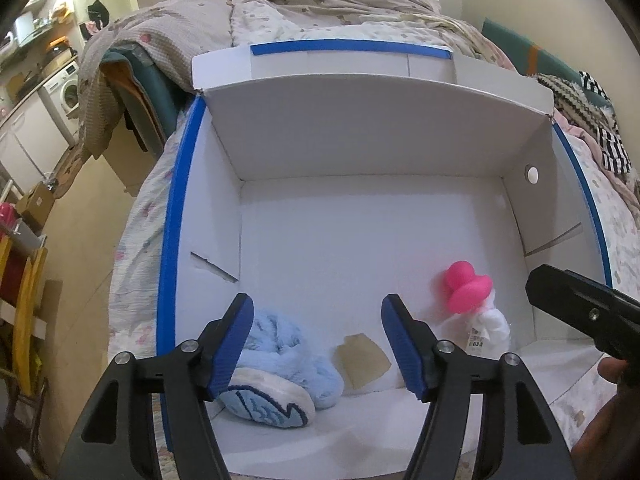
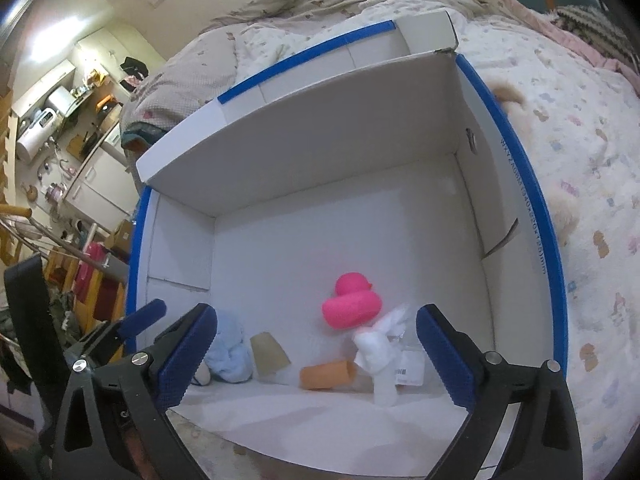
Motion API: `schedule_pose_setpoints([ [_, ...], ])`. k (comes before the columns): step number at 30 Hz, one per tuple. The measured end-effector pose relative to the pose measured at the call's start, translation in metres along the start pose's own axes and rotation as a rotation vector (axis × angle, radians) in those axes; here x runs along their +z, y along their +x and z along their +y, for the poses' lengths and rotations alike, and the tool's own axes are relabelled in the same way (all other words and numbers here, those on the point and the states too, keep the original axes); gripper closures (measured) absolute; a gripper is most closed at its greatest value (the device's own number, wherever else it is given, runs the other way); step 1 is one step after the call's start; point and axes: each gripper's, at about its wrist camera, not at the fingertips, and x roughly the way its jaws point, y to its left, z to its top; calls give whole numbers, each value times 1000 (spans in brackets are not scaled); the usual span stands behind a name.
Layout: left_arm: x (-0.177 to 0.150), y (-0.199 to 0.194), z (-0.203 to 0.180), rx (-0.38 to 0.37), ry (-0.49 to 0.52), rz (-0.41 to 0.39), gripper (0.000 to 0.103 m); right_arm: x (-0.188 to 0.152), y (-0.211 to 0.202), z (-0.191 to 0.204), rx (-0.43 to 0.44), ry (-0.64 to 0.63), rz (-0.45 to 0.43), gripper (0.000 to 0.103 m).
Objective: Organize soft objects
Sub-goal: 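Open both tools to drop the duck and pad into the box, then move both tools out of the box toward the lace scrunchies beside it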
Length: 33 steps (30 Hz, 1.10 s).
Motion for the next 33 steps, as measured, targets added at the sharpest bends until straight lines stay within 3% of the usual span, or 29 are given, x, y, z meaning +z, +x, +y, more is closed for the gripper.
schedule_pose_setpoints([
  [4,-1,-5,3,-8,-26,1,39,0,-9,-1,1,33,-26,0],
  [12,-8,-28,10,-16,-28,-36,38,-15,-41,4,-70,-37,-113,0],
  [18,-16,-48,14,-40,-37,-69,38,-27,-62,1,-76,-40,-117,0],
  [26,-36,-68,11,-24,-5,-81,38,-47,-73,-9,-88,-13,-25,0],
  [33,-57,-72,12,-56,-17,-28,38,-61,-74,-20,-110,18,41,0],
])
